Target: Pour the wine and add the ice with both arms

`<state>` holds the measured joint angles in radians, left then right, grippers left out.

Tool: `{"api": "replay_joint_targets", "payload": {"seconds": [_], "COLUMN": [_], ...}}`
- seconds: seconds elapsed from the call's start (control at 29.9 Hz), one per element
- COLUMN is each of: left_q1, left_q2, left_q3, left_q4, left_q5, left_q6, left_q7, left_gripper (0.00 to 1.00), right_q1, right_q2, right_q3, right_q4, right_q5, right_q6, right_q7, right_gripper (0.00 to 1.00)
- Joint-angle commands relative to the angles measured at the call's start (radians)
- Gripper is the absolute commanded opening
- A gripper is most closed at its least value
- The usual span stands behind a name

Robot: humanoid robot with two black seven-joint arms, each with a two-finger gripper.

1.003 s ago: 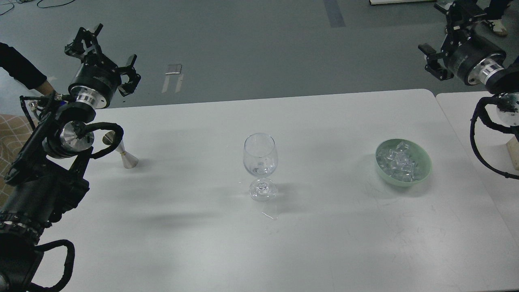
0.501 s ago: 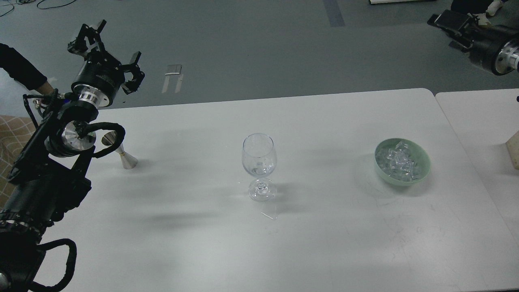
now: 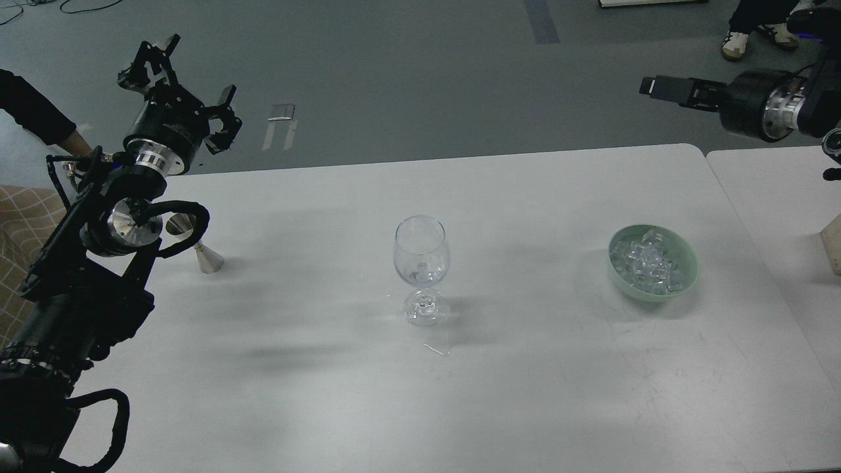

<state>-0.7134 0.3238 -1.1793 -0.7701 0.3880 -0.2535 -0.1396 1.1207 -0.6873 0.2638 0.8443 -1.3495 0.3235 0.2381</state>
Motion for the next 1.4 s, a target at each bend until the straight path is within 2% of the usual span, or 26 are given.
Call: {"api": "replay_joint_targets", "payload": {"seconds": [0.0, 0.2, 0.3, 0.53, 0.64, 0.9, 1.07, 1.2, 1.37], "left_q1": [0.0, 0.0, 0.0, 0.002, 0.003, 0.008, 0.009, 0.012, 0.026], "left_q2": [-0.003, -0.003, -0.003, -0.008, -0.009, -0.009, -0.011, -0.009, -0.009], "left_q3": [0.0, 0.003, 0.003, 0.004, 0.006, 0.012, 0.012, 0.014, 0.012], "left_q4": [0.0, 0.002, 0.0, 0.002, 0.0, 0.0, 0.0, 0.002, 0.002], "left_q5": [0.0, 0.0, 0.0, 0.0, 0.0, 0.0, 0.0, 0.0, 0.0], "left_q6": [0.003, 0.014, 0.013, 0.013, 0.013, 0.013, 0.011, 0.01, 0.006], "left_q7": [0.0, 0.0, 0.0, 0.0, 0.0, 0.0, 0.0, -0.002, -0.005], "left_gripper": [0.98, 0.98, 0.98, 0.98, 0.98, 0.98, 0.98, 0.98, 0.98], "right_q1": [0.005, 0.008, 0.005, -0.012, -0.019, -0.022, -0.045, -0.081, -0.091], "right_q2": [-0.005, -0.011, -0.083, -0.143, -0.162, -0.21, -0.206, -0.202, -0.19], "right_q3": [-0.083, -0.192, -0.233, -0.259, -0.274, -0.307, -0.307, -0.305, -0.295], "right_q4": [0.03, 0.067, 0.189, 0.312, 0.334, 0.409, 0.411, 0.412, 0.414], "right_q5": [-0.003, -0.048, -0.068, -0.08, -0.082, -0.082, -0.106, -0.112, -0.109], "right_q6": [0.0, 0.005, 0.009, 0.009, 0.009, 0.009, 0.008, 0.003, -0.006], "right_q7": [0.0, -0.005, -0.051, -0.132, -0.155, -0.157, -0.166, -0.223, -0.261], "right_gripper": [0.89, 0.79, 0.72, 0.66, 0.65, 0.7, 0.64, 0.6, 0.57]}}
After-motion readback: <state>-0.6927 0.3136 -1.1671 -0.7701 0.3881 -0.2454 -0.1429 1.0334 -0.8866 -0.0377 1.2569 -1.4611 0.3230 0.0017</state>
